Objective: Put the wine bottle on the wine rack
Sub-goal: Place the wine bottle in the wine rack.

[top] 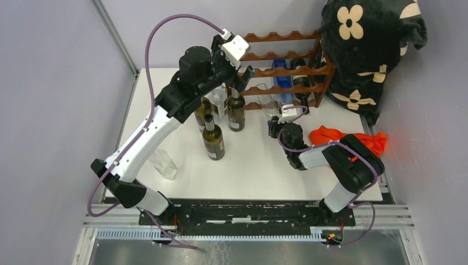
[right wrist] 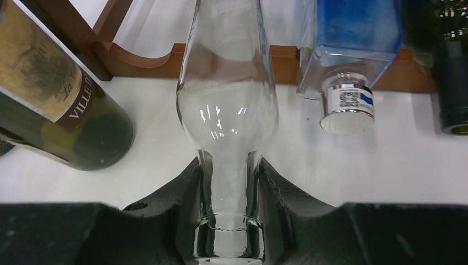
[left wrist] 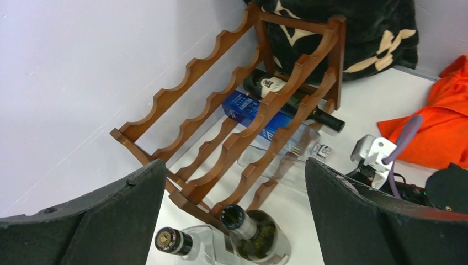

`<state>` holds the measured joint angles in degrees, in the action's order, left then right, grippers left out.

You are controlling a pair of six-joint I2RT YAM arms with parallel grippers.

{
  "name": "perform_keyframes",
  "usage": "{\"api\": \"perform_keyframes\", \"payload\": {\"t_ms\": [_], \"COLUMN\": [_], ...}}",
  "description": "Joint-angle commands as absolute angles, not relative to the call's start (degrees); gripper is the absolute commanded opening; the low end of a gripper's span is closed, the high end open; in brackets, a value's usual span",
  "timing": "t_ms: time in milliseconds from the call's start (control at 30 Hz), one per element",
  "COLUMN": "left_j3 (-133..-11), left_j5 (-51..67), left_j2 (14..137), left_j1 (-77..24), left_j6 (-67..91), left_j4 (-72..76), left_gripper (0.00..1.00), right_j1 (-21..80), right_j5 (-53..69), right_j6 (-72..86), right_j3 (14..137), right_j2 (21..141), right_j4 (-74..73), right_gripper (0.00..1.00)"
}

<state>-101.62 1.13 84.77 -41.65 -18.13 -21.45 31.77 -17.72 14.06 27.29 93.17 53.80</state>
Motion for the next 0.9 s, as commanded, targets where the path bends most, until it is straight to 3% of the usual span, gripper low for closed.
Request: {"api": "perform_keyframes", "payload": {"t_ms": [0,433,867], "left_j3": [-105.61,-111.26,-109.43], "left_j5": [6.37,15.0,19.07], "left_j2": [87.42,93.52,94.74], "left_j1": [-37.87,-28.84,-24.54], "left_j6": [-19.27,-17.43,-14.68], "left_j4": [-16.09,-17.24,-15.69], "left_gripper": [1.0,1.0,1.0], "right_j1": [32.44,33.37,33.4], "right_j5": [-20.42,-23.65,-27.82], "right_j6": [14.1,13.53,12.19], "right_j3": [32.81,44.47,54.35], "right_j2": [96.47,111.4,119.5], "right_j4": [68.67,72.14,74.41], "right_gripper": [0.0,0.0,0.0]}}
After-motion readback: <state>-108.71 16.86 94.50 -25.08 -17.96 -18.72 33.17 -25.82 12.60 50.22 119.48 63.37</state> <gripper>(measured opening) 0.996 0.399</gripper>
